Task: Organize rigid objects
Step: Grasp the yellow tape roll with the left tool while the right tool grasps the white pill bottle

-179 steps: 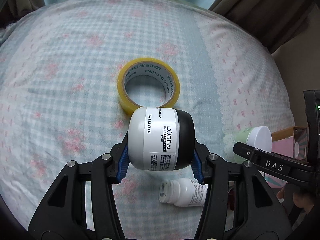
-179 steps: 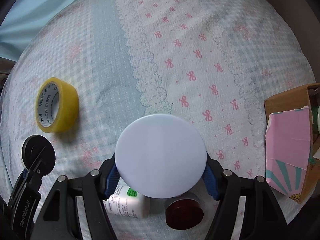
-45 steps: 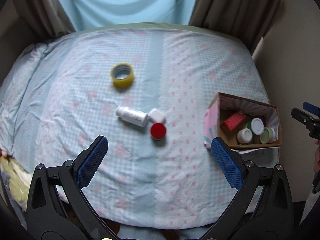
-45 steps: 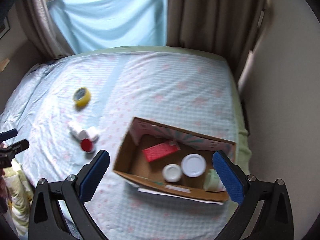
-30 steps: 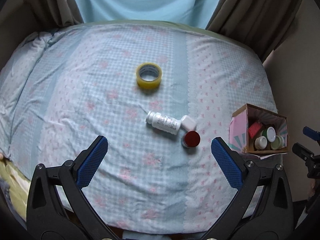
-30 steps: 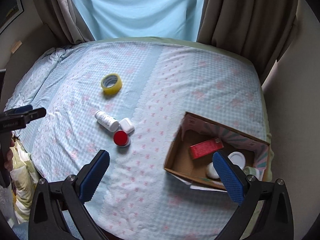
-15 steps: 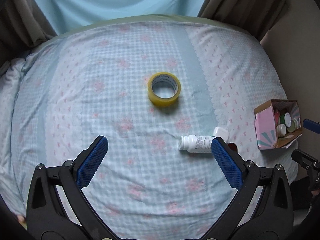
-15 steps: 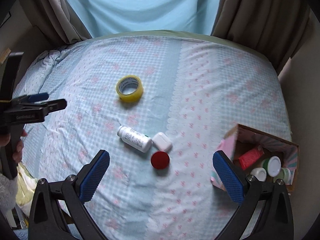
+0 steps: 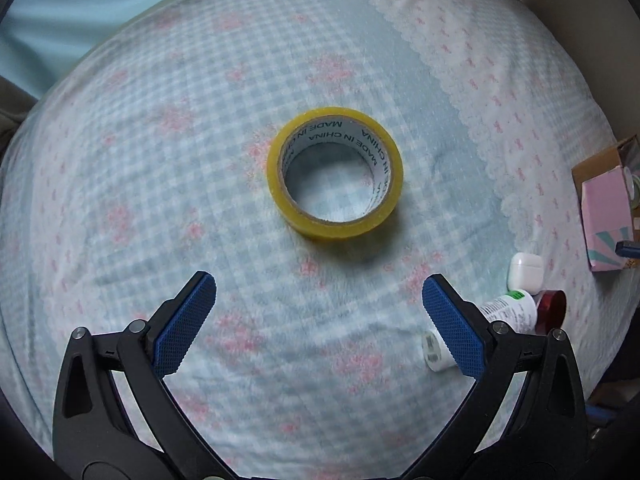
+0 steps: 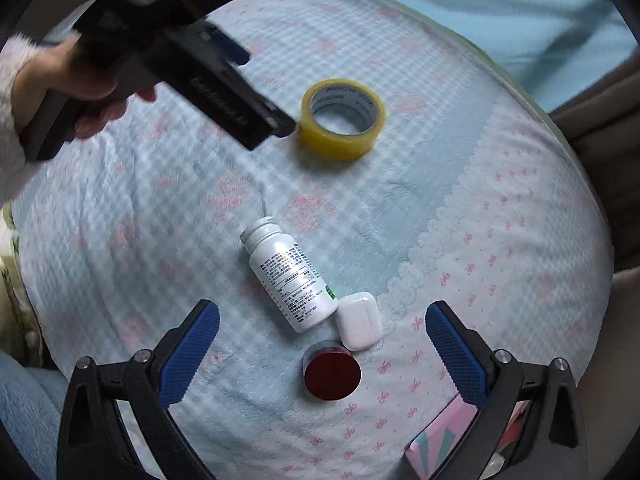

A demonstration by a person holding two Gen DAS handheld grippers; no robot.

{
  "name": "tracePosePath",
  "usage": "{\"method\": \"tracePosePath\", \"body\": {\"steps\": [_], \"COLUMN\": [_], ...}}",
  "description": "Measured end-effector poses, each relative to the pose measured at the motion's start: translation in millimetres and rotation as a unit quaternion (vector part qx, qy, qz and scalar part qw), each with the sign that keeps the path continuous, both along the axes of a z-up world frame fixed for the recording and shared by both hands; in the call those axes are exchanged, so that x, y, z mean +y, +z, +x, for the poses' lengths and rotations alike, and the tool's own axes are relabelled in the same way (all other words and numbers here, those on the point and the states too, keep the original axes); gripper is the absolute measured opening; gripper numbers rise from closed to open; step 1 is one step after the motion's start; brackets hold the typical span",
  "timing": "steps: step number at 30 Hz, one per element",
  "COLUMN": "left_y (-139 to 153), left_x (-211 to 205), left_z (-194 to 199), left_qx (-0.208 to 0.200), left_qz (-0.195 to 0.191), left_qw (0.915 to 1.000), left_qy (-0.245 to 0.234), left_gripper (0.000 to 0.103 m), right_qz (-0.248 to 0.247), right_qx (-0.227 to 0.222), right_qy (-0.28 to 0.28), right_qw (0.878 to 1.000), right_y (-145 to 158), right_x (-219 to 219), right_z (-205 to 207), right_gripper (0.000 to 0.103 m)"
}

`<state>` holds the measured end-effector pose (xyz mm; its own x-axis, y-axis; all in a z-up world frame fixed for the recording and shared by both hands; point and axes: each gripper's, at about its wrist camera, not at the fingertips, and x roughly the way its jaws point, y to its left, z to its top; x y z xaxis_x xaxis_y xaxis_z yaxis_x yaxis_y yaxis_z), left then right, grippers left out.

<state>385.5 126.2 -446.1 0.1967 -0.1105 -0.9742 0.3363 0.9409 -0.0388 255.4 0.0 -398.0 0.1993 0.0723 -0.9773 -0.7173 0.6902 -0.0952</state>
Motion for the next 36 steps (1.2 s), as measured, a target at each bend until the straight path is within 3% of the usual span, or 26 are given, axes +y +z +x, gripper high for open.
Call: {"method": "tracePosePath", "body": {"steps": [5,9,13,19,21,22,23,32,36], "left_y": [-44.3,-65.2,-76.7,-77.9,-78.0,-77.5,-76.3,-66.6,-47.9], "left_x": [-12.7,-22.5,-36.5,-59.4,-65.8,-69.4,-73.4,-48.3,-28.4], "left_z": [28.1,44.1,51.6,60.6,62.6,63.6,64.8,66.2,53.3], "left_qx": [0.008,0.008,-0.002,-0.028,-0.037,-0.040,-0.043,-0.050,-0.054], "left_qz": [0.007,0.008,0.019,0.040,0.043,0.041,0.039,0.021,0.017], "left_qw": [0.9998,0.9995,0.9984,0.9944,0.9924,0.9915,0.9906,0.9908,0.9924], "left_qy": [-0.017,-0.028,-0.052,-0.094,-0.109,-0.117,-0.124,-0.124,-0.109], "left_gripper": [0.103,0.103,0.103,0.103,0.102,0.097,0.097,0.096,0.096], "right_qz": [-0.037,-0.047,-0.055,-0.066,-0.067,-0.072,-0.076,-0.078,-0.073], "right_qx": [0.018,0.041,0.066,0.080,0.089,0.088,0.084,0.076,0.078], "right_qy": [0.089,0.118,0.134,0.155,0.158,0.158,0.159,0.140,0.127], "right_qw": [0.995,0.991,0.987,0.982,0.981,0.981,0.981,0.984,0.986], "right_y": [-47.5,-74.0,-96.7,-112.6,-117.0,-119.2,-120.0,-115.5,-107.8], "right_x": [24.7,38.5,47.6,53.5,55.9,57.9,59.2,64.5,61.4], "right_z": [-0.1,4.8,10.3,19.0,22.6,25.1,26.5,17.5,7.5], "right_gripper": [0.102,0.097,0.084,0.071,0.059,0.052,0.050,0.050,0.049]}}
